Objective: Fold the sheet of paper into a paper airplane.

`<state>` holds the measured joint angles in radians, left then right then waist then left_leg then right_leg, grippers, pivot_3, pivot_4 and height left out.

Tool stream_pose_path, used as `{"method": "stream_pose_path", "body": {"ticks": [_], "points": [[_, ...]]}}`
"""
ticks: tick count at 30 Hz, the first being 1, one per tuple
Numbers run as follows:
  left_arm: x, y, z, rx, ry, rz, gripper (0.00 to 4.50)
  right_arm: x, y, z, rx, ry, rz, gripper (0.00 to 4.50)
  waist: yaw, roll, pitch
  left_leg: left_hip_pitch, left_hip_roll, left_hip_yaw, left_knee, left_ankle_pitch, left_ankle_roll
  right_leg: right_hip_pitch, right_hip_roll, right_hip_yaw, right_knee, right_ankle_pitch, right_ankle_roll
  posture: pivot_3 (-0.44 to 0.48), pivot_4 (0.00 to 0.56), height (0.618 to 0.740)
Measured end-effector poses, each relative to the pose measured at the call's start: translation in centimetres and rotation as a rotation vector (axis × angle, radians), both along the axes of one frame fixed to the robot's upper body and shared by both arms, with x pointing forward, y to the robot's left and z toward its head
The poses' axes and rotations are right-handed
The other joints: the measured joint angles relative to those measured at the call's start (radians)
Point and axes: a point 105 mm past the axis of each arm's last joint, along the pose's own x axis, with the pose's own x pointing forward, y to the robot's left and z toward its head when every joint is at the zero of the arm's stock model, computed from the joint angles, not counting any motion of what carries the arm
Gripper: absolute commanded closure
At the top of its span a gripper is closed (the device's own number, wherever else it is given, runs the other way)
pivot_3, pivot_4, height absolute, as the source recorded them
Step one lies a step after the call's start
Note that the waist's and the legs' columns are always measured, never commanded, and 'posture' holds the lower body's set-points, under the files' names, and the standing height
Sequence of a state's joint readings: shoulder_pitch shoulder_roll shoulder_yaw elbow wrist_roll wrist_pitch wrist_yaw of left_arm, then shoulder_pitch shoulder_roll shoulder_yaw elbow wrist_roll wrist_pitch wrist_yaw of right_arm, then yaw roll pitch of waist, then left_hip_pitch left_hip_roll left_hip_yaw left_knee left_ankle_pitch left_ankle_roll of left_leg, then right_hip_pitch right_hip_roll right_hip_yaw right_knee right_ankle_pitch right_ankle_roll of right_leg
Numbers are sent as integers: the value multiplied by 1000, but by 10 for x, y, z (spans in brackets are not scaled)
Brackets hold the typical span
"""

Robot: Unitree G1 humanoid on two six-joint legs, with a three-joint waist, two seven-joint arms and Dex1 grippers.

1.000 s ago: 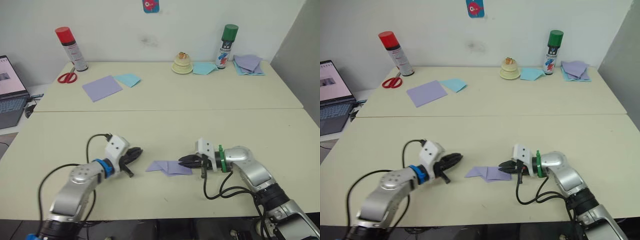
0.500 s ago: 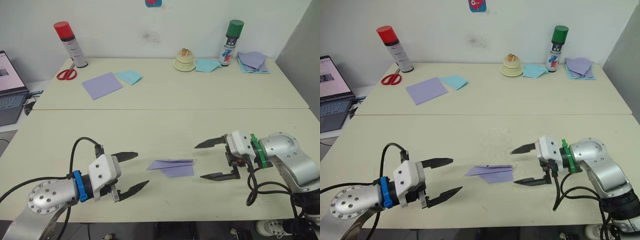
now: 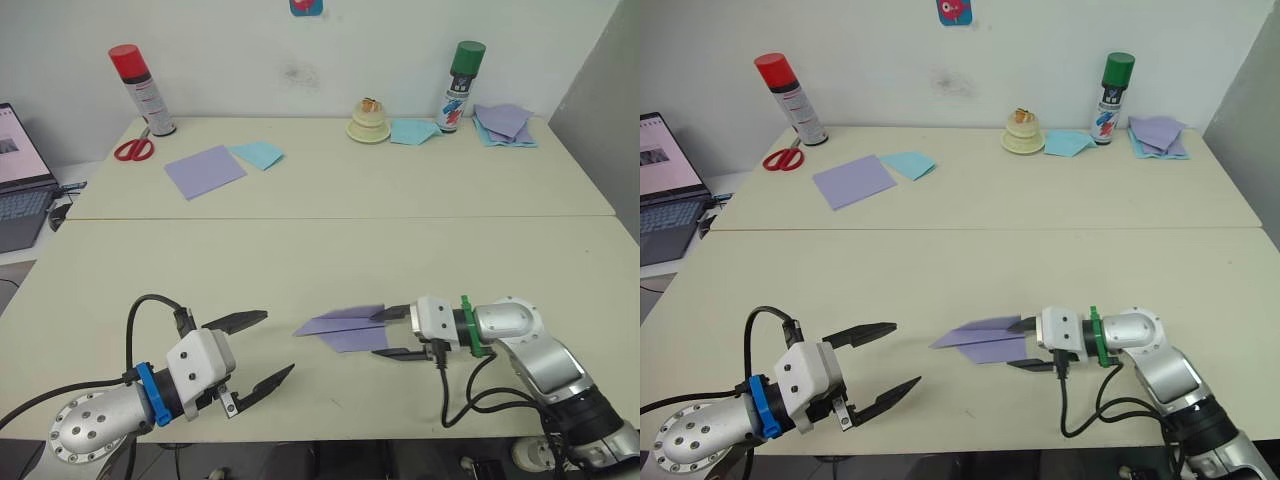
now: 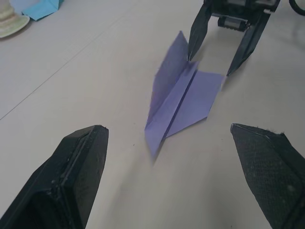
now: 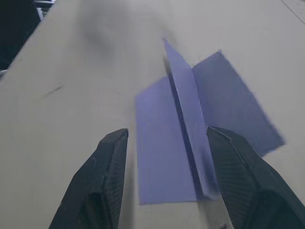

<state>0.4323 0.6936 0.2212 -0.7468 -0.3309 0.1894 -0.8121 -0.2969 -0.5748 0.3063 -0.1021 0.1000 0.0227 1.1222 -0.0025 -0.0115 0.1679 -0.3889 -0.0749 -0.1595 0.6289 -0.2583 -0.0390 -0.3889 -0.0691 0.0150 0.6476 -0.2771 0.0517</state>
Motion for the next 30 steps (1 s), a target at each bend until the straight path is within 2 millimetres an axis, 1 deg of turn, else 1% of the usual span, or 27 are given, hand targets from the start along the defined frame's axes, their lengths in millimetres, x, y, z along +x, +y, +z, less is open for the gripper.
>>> {"method": "stream_pose_path", "body": {"ticks": [7, 12, 13, 14, 16, 20, 23, 27, 29, 30], "points": [[5, -7, 2, -26, -9, 10, 0, 19, 15, -6, 24, 46, -62, 1775, -2, 0, 0, 2, 0, 1, 0, 0, 0, 1, 1, 1, 1, 0, 0, 0, 150, 740], [3, -7, 1, -28, -3, 21, 0, 28, 15, -11, -32, 39, -71, 1775, -1, 0, 0, 3, 0, 1, 0, 0, 0, 1, 1, 1, 1, 0, 0, 0, 150, 740], [3, -6, 1, -28, 2, 30, 0, 29, 15, -13, -48, 36, -68, 2157, -2, 0, 0, 3, 0, 1, 0, 0, 0, 1, 1, 1, 1, 0, 0, 0, 150, 740], [2, -5, -1, -27, 8, 35, 0, 29, 16, -15, -59, 38, -64, 2377, -2, 0, 0, 3, 0, 1, 0, 0, 0, 1, 1, 1, 1, 0, 0, 0, 150, 740], [0, -1, -2, -27, 22, 51, 0, 30, 18, -14, -73, 22, -39, 3025, -4, 0, 0, 4, 0, 2, 0, 0, 0, 1, 1, 2, 1, 0, 0, 0, 150, 740], [-7, 1, -2, -44, 45, 70, 0, 28, 21, -16, -110, -6, 8, 4493, -3, 0, 0, 4, 0, 2, 0, 0, 0, 2, 1, 2, 1, 0, 0, 0, 150, 740], [-8, 0, 0, -60, 44, 79, 0, 28, 19, -16, -125, -19, 23, 4493, -3, 0, 0, 4, 0, 1, 0, 0, 0, 2, 1, 1, 2, 0, 0, 0, 150, 740], [-1, -1, 7, -71, 18, 87, 0, 31, 13, -14, -138, -13, -1, 4493, 0, 0, 0, 5, 0, 1, 0, 0, 0, 3, 1, 1, 2, 0, 0, 0, 150, 740], [6, -2, 11, -79, 21, 90, 0, 33, 5, -11, -122, 12, -63, 4493, 4, 0, 0, 5, -1, 0, 1, 0, 0, 3, 1, 1, 2, 0, 0, 0, 150, 740], [9, -4, 13, -78, 40, 78, 0, 37, -2, -7, -96, 26, -134, 4493, 5, 0, 0, 5, -1, 0, 1, 0, 0, 4, 1, 1, 2, 0, 0, 0, 150, 740]]}}
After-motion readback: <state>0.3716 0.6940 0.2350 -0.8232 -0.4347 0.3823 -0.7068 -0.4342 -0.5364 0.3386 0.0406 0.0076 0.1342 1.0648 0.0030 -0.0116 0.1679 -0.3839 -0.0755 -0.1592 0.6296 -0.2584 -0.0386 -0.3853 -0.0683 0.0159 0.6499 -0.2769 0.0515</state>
